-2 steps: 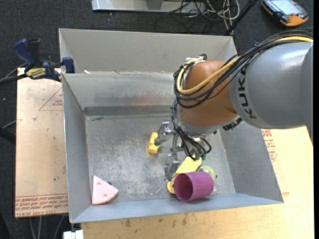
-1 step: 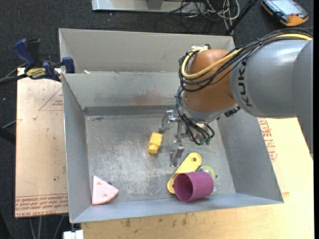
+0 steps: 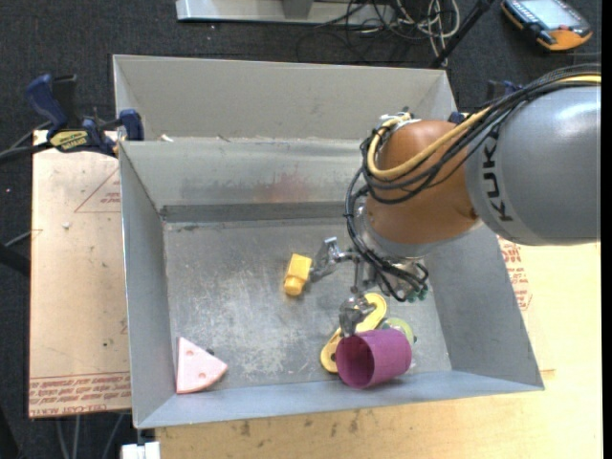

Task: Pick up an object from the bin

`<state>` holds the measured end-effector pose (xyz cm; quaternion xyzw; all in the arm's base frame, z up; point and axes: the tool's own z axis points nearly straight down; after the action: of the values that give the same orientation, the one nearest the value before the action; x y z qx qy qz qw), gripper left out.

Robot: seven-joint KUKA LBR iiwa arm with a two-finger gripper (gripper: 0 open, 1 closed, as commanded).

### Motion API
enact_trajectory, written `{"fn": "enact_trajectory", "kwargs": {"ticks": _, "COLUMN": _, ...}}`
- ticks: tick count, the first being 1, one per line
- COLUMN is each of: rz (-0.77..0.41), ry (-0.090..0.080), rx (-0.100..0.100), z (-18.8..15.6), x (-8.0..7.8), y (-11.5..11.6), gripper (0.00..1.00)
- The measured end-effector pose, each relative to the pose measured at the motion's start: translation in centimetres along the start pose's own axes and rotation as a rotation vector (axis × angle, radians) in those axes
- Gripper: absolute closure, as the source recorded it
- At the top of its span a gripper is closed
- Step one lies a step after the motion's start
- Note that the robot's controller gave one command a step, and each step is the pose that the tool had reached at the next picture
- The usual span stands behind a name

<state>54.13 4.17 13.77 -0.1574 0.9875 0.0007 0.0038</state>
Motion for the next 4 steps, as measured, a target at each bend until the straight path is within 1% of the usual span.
{"fn": "enact_trajectory", "kwargs": {"ticks": 1, "rz": -0.180, "ry": -0.029, "rx": 0.008, "z": 2.5, "x": -0.6, "y": 0.3, "gripper": 0.00}}
{"fn": "enact_trajectory", "kwargs": {"ticks": 2, "rz": -0.275, "ry": 0.002, "rx": -0.002, "z": 5.0, "x": 3.0, "y": -2.8, "gripper": 0.00}}
{"fn": "enact_trajectory", "kwargs": {"ticks": 3, "rz": -0.354, "ry": 0.010, "rx": 0.000, "z": 4.3, "x": 5.5, "y": -2.6, "gripper": 0.00}}
{"fn": "enact_trajectory", "kwargs": {"ticks": 4, "rz": -0.693, "ry": -0.003, "rx": -0.001, "z": 6.4, "x": 7.3, "y": -7.9, "gripper": 1.00}}
